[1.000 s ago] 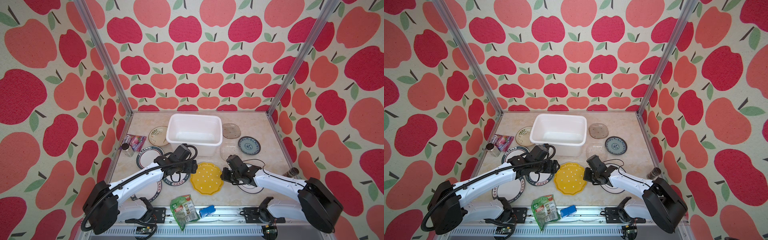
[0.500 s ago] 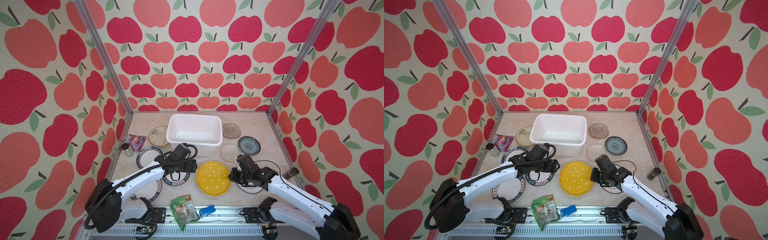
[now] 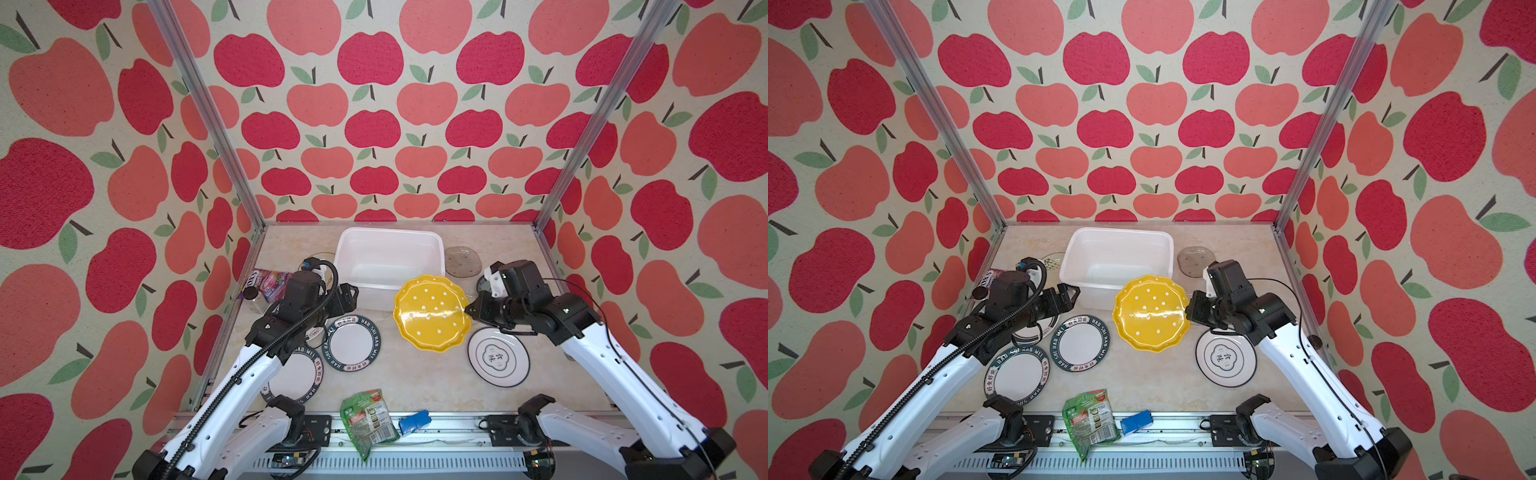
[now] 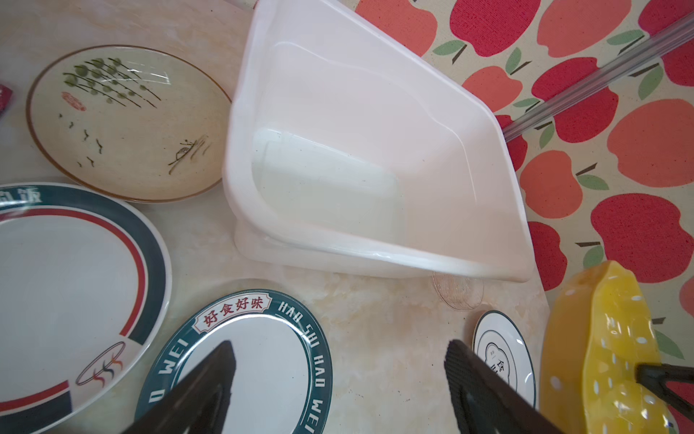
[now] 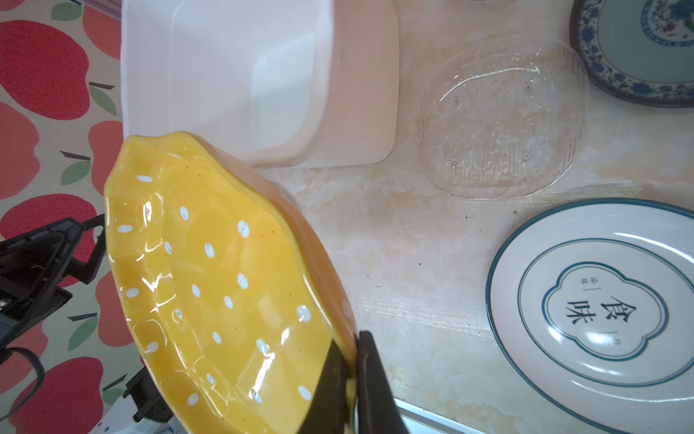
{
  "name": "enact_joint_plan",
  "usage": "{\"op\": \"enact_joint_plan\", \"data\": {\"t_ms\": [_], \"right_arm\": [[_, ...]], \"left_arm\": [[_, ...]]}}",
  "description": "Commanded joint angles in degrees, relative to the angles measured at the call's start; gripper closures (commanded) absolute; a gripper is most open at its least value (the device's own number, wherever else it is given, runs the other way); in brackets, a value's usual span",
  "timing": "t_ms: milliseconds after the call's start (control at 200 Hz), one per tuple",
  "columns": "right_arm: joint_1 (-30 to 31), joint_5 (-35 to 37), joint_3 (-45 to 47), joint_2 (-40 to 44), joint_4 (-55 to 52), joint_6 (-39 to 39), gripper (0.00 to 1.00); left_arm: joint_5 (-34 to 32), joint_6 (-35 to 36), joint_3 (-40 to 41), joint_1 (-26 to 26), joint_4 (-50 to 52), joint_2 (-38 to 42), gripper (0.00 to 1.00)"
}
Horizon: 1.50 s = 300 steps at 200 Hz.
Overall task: Place the plates into the plastic bin on the countertop
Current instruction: Pick up the plate from the center of the table, then place the plate in the plastic bin.
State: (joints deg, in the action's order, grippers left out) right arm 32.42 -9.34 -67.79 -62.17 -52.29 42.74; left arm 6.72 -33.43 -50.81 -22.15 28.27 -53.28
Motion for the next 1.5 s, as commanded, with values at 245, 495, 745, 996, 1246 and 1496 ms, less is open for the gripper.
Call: {"op": "enact_joint_plan", "data": {"t_ms": [245,495,745,996,1246,1496], "right_arm": [[-7.38,-7.47,-19.29,-23.61,15.18,-4.79,1.0],[-7.48,-6.6,-28.4,-35.59,18.66,-4.12,1.0],[-6.78,-3.95,-39.42,-45.68,10.85,-7.96,1.0],[-3.32,-0.62,-50.31,-53.32,2.43,-11.32,1.0],[1.49,6.26,-66.6,-62.32,-9.14,-14.71,1.0],[2.19,1.18,-65.57,-65.19,-6.86,-7.62,1.0]], "left_arm": [[1.45,0.97,-6.76,9.41,-4.09,-13.67,0.09],[4.41,1.69,-7.09,13.6,-9.53,-20.38,0.13],[5.11,3.6,-9.33,13.51,-11.54,-26.18,0.23],[5.33,5.92,-11.95,13.3,-12.38,-30.02,0.31],[6.21,6.01,-11.9,11.57,-13.2,-31.13,0.41],[5.62,5.12,-9.94,9.42,-14.82,-30.58,0.41]]}}
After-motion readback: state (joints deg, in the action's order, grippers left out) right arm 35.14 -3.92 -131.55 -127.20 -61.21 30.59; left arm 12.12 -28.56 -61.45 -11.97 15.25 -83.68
